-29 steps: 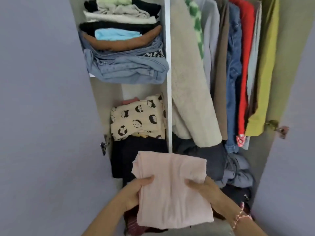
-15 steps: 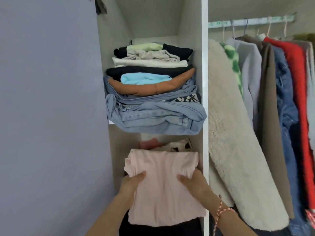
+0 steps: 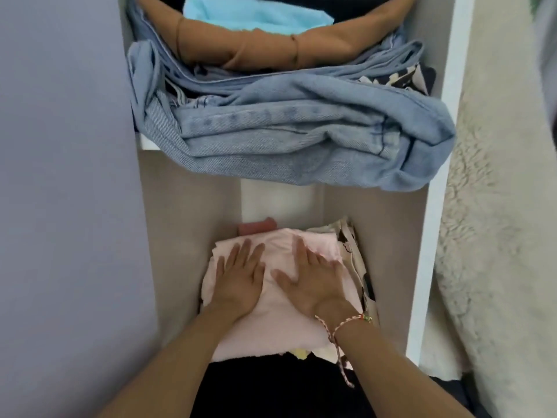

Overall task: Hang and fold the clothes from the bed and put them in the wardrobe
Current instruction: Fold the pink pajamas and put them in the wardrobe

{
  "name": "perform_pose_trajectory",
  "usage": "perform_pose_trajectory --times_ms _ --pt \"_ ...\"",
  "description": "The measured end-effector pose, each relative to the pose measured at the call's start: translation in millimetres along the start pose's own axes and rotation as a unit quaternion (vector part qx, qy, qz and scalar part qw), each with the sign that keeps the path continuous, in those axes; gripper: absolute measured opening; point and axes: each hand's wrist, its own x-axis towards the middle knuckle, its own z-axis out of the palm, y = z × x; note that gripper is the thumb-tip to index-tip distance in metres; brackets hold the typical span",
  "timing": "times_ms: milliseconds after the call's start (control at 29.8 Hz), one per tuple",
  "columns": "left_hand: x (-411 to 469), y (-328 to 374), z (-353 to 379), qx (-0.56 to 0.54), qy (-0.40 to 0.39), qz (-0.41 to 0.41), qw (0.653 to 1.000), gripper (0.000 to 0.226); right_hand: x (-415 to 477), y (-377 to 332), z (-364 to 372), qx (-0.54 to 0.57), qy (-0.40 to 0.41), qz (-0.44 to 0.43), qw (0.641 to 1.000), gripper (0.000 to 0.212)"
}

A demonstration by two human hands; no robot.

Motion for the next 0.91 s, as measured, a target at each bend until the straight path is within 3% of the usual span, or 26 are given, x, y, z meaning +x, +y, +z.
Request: perform_pose_trajectory --times_ms 101,201,302,571,672,806,907 --pt "10.8 7.4 -5.7 -0.045 -0.023 -0.018 0.999 0.049 4.7 -1.3 1.2 -0.061 0.016 -0.015 0.998 0.081" --pt "10.3 10.1 -2.6 -0.065 -0.038 -0.035 0.997 0.049 3.0 -0.5 10.8 -0.041 0.025 -0.015 0.999 0.094" --pt "12.2 6.7 2.6 -0.086 -0.031 -0.04 0.995 0.049 7.4 0.9 12.5 -0.01 -0.008 -0.007 1.0 0.073" --pt "27.5 -0.2 21.2 -0.123 -0.029 -0.043 0.991 0.047 24.2 6.9 22.3 0.049 -0.038 0.006 0.998 0.071" --pt "26.6 0.8 15.1 -0.064 -0.054 -0.056 0.995 0.049 24.5 6.8 20.4 0.032 -0.061 0.006 0.998 0.068" --pt "16.2 25.9 -16.1 0.18 -0.064 -0.083 0.978 0.053 1.2 -6.7 -5.2 -0.019 -0.117 0.002 0.993 0.064" --pt "-4.2 57.0 -35.5 0.153 -0.063 -0.121 0.979 0.058 -42.3 -10.1 -34.8 0.04 -0.107 -0.06 0.992 0.062"
